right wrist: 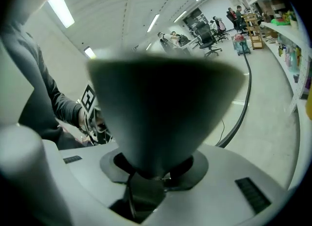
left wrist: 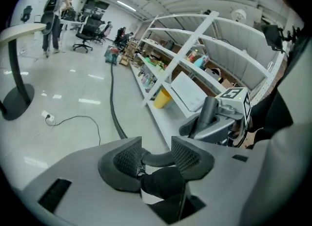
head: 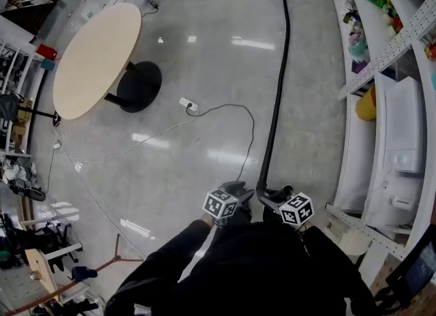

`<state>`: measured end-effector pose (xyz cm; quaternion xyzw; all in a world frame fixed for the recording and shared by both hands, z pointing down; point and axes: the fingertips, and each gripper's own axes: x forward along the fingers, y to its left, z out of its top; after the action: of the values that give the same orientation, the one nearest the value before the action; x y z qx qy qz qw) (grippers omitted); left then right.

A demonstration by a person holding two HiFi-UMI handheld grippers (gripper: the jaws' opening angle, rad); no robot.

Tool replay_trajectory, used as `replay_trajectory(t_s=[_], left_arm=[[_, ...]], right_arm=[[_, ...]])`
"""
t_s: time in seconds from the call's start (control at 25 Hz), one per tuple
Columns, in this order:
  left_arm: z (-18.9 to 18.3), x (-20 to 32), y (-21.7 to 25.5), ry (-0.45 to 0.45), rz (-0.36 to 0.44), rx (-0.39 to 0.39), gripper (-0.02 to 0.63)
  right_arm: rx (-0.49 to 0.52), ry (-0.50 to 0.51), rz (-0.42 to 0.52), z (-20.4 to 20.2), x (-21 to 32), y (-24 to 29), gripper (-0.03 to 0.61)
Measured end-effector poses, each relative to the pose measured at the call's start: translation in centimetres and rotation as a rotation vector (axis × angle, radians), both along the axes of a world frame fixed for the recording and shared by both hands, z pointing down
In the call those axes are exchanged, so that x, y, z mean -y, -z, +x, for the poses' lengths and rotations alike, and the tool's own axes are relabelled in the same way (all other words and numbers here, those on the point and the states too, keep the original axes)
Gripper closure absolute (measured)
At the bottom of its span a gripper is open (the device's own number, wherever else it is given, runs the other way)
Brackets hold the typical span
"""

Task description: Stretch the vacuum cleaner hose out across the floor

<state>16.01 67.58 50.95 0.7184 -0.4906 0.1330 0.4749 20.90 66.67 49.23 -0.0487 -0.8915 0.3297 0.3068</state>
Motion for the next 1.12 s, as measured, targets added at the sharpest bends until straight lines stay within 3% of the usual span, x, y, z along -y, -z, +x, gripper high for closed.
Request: replay_trajectory(t_s=[0.16,0.28,0.48,0.64,0.84,0.96,1.12], left_arm=[[-4.1,-4.4,-1.4,0.071,-0.062,-0.037,0.413],[-4.8,-5.0,-1.4,0.064,-0.079,-0.033,0.413],[-2.1,-4.6,-0.2,0.001,-0.093,-0.032,0.413],[1.3,-3.9,-0.8,-0.069,-0.128,-0.036,0.413],[5.1,-3.2,-3.5,-0.145,-0.179,-0.046,0.413],[9.9,-1.8,-4.7,-0.205,-0.192,-0.077,0.413],[13.8,0.1,-6.7,-0.187,-0.184,-0.091,0.413]], right_arm=[[0.031,-0.118,0.007,-2.6,-0.1,1.1,0.436],[0.030,-0.292,-0.044,-1.1,1.8,0.1,0.437],[-0.086,-0.737,-0.194,9.1,4.7,-6.9,0.440],[-0.153,-0.978,-0.255,17.3,6.4,-12.3,0.442],[-0.151,-1.112,-0.324,21.0,7.2,-19.6,0.445],[-0.168,-1.203,-0.371,25.7,6.5,-21.6,0.446],[-0.175,-1.237,-0.401,30.0,6.9,-25.2,0.446]])
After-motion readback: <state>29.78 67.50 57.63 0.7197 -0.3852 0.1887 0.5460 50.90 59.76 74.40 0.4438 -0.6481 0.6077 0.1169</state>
